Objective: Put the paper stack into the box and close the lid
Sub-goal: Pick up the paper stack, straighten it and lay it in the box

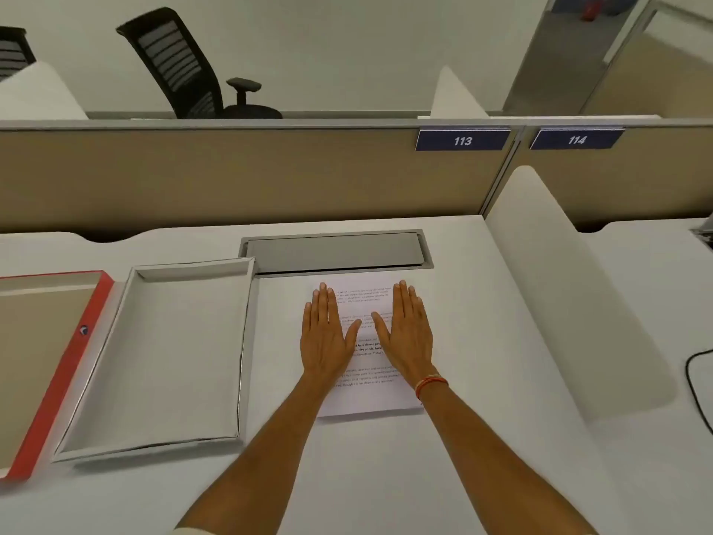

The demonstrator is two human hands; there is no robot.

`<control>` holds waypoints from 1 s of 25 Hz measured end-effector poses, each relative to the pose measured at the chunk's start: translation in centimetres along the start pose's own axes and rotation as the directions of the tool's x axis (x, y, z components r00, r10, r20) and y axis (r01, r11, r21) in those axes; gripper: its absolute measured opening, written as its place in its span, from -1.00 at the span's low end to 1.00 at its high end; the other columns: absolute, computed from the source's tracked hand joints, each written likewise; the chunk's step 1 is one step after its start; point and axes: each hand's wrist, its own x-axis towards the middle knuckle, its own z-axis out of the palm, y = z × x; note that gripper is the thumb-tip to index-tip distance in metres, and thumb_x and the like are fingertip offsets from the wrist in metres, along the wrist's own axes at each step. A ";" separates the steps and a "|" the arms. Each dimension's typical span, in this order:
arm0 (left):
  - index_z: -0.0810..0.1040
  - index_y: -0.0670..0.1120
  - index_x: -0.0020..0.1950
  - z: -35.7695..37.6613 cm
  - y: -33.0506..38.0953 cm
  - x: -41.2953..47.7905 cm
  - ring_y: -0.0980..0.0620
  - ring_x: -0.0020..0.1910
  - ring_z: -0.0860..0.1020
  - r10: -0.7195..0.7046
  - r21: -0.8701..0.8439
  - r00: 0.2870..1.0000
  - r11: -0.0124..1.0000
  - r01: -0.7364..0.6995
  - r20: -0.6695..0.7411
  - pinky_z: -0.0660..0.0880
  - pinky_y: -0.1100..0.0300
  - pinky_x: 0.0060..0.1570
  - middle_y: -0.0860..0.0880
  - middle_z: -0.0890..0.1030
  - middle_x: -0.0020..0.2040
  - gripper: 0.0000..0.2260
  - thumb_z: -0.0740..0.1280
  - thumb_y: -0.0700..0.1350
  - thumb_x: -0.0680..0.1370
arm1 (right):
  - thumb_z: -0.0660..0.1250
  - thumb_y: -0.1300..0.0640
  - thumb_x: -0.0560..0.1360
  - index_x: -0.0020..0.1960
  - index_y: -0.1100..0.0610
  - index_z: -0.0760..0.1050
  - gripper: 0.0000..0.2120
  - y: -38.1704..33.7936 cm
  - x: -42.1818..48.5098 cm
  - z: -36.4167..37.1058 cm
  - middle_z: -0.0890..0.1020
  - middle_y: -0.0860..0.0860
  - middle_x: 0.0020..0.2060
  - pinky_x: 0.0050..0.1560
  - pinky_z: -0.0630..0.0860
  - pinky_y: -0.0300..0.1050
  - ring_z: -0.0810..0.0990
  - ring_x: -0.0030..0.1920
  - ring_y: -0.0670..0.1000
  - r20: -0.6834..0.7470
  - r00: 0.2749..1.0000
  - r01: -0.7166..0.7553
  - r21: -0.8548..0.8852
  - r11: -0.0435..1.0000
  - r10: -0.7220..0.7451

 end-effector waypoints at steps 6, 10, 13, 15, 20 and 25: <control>-0.19 -0.12 0.60 0.8 -0.6 -0.2 -0.10 0.62 -0.14 -0.206 0.031 0.974 0.978 0.204 0.093 -0.20 0.02 0.57 -0.11 -0.17 0.63 -0.16 0.14 0.30 0.56 | 0.14 -0.31 0.54 0.61 0.17 -0.16 -0.11 0.2 -0.4 1.1 -0.03 0.09 0.61 0.59 0.00 0.01 0.01 0.61 0.11 0.151 0.972 -0.189 0.055 0.981 0.178; 0.00 -0.18 0.59 1.1 -0.1 0.2 -0.20 0.58 0.12 -0.384 0.033 0.916 0.923 0.383 0.115 0.09 -0.07 0.54 -0.21 0.08 0.60 -0.10 0.27 0.34 0.48 | 0.34 -0.34 0.42 0.55 0.25 0.06 -0.02 0.1 0.2 1.5 0.26 0.18 0.49 0.45 0.30 0.11 0.28 0.47 0.18 0.130 0.934 -0.342 0.052 0.938 0.334; 0.20 -0.20 0.49 0.8 0.7 0.8 -0.21 0.46 0.30 -0.529 0.060 0.840 0.849 0.525 0.123 0.29 -0.16 0.39 -0.22 0.27 0.50 -0.11 0.38 0.35 0.39 | 0.42 -0.37 0.32 0.41 0.25 0.22 -0.06 0.0 0.9 1.3 0.37 0.18 0.36 0.30 0.41 0.14 0.37 0.36 0.18 0.169 0.865 -0.485 0.035 0.874 0.473; 0.21 -0.19 0.45 0.5 0.8 1.2 -0.22 0.45 0.31 -0.621 0.009 0.764 0.777 0.630 0.176 0.32 -0.19 0.34 -0.22 0.29 0.47 -0.09 0.44 0.34 0.34 | 0.45 -0.37 0.29 0.39 0.25 0.25 -0.06 0.0 1.3 1.2 0.37 0.19 0.35 0.30 0.41 0.18 0.37 0.38 0.20 0.214 0.824 -0.545 0.045 0.837 0.525; 0.28 -0.18 0.36 -0.3 1.1 2.1 -0.21 0.34 0.41 -0.692 -0.084 0.674 0.679 0.729 0.256 0.41 -0.13 0.25 -0.22 0.41 0.36 -0.15 0.54 0.25 0.29 | 0.53 -0.32 0.22 0.36 0.23 0.28 -0.05 0.0 2.1 1.0 0.42 0.20 0.31 0.26 0.43 0.17 0.41 0.34 0.20 0.294 0.737 -0.658 0.104 0.746 0.609; 0.30 -0.19 0.35 -1.5 0.6 3.2 -0.20 0.32 0.45 -0.689 -0.089 0.640 0.654 0.751 0.340 0.43 -0.08 0.27 -0.22 0.45 0.34 -0.18 0.57 0.20 0.30 | 0.58 -0.24 0.22 0.30 0.19 0.39 -0.16 0.5 3.0 0.6 0.42 0.20 0.31 0.30 0.39 0.19 0.39 0.34 0.22 0.371 0.714 -0.676 0.144 0.723 0.593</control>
